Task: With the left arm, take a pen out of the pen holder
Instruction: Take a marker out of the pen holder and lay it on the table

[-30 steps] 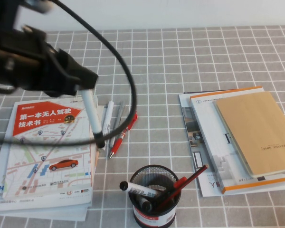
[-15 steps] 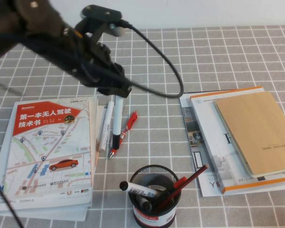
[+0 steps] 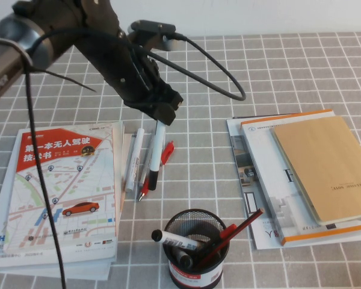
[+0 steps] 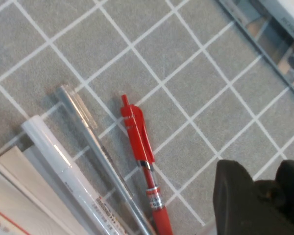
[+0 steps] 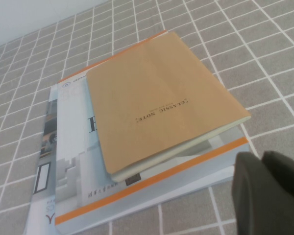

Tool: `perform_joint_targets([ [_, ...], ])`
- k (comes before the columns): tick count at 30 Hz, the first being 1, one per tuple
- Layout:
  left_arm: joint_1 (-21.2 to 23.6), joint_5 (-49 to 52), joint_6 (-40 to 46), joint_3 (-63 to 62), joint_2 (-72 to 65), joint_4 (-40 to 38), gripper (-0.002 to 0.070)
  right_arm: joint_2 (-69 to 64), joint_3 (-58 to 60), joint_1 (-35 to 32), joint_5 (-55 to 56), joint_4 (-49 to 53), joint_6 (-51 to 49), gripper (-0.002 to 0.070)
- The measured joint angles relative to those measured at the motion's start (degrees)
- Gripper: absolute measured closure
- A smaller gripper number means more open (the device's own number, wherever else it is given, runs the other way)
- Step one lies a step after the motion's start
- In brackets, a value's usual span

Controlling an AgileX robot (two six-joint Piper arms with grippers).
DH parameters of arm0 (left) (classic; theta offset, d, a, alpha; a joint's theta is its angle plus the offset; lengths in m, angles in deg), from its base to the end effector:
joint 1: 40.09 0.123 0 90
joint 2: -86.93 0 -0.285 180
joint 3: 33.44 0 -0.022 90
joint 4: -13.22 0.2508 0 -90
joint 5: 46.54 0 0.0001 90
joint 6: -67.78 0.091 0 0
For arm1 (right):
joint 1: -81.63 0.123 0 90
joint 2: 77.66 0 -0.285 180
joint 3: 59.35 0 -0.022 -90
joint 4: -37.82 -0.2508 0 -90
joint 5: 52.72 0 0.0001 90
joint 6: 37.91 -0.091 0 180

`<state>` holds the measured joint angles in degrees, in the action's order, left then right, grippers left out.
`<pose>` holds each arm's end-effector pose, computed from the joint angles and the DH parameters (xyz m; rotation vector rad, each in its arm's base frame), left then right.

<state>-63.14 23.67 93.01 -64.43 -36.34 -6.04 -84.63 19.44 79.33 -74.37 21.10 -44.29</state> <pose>0.3895 -0.1964 0.2913 1.0591 2.5877 -0.4626 0.0526 0.0076 0.1722 0.3208 1.8442 0.3365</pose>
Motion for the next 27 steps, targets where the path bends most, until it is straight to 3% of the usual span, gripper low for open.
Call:
perform_joint_targets([
  [13,-1.2,-0.8,-0.1,-1.0,-4.9,-0.6,0.0549,0.0,0.0,0.0,0.0,0.0,0.0,0.0689],
  [27,-2.3,-11.8,-1.3,-1.0,-7.0,-1.4,0.0549,0.0,0.0,0.0,0.0,0.0,0.0,0.0689],
])
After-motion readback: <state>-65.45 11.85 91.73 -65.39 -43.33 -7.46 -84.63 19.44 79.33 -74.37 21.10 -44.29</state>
